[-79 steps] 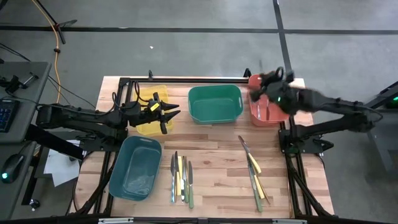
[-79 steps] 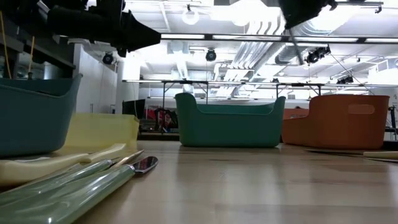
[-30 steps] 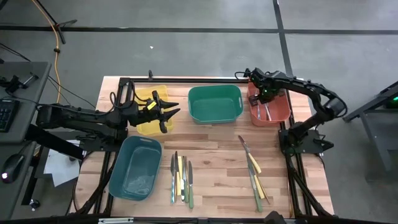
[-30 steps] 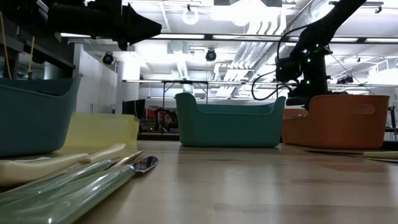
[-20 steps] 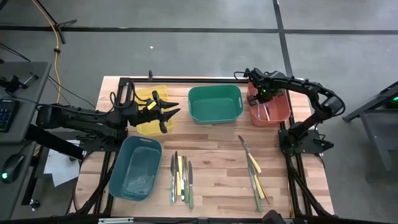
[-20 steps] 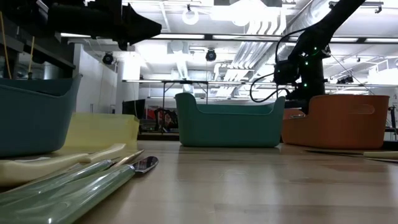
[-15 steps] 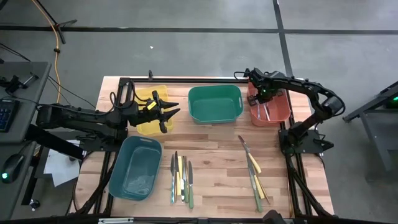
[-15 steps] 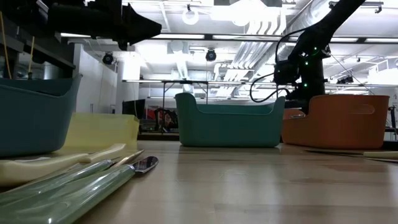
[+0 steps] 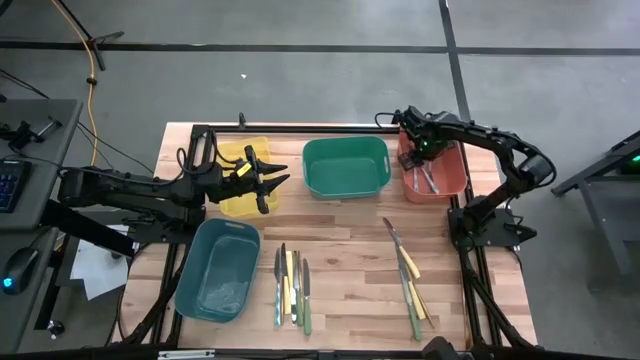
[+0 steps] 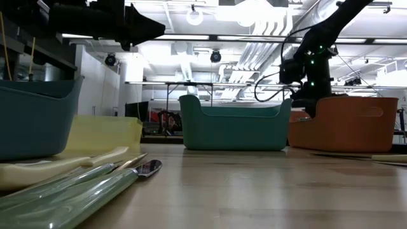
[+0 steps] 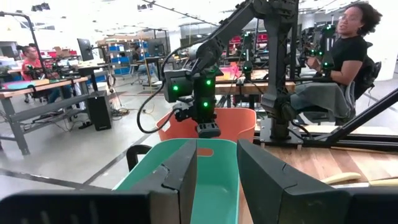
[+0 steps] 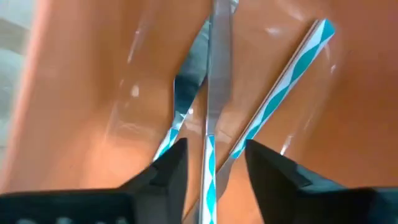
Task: Sort silverware by color (type)
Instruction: Put the blue patterned knife into the orange bin
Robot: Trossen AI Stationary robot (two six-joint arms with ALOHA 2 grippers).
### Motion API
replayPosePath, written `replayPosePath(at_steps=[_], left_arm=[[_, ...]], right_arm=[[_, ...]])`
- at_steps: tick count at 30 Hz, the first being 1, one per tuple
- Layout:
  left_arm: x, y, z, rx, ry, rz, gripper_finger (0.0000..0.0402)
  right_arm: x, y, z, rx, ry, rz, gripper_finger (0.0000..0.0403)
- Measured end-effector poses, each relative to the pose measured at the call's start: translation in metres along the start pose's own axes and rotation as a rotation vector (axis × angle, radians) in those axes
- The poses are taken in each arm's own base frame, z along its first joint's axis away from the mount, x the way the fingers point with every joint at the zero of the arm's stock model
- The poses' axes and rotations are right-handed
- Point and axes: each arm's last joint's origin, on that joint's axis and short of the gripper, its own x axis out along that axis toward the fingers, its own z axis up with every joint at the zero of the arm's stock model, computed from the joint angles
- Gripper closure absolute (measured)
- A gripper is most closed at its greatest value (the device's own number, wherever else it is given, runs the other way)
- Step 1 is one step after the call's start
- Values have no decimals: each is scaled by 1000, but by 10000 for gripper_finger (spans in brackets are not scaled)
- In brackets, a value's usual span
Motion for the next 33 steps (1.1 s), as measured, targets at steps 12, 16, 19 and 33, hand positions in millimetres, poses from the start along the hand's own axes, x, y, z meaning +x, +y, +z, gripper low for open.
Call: replayPosePath(at_steps=[12,16,19,33], left_arm=[[0,0,-2,-6,17,-1,296],[0,0,-2,-28,20,-2,296],[0,0,-2,-34,21,-2,296],[0,-1,0,-63,4,-41,296]], right_arm=[[-86,-9,-11,-26,-287,66,198],[-117,-7,-37,-30,-459,152,198],[-132,0,-60,-55,-579,279,198],[-99,75,-119,-259,-1197,901,198]])
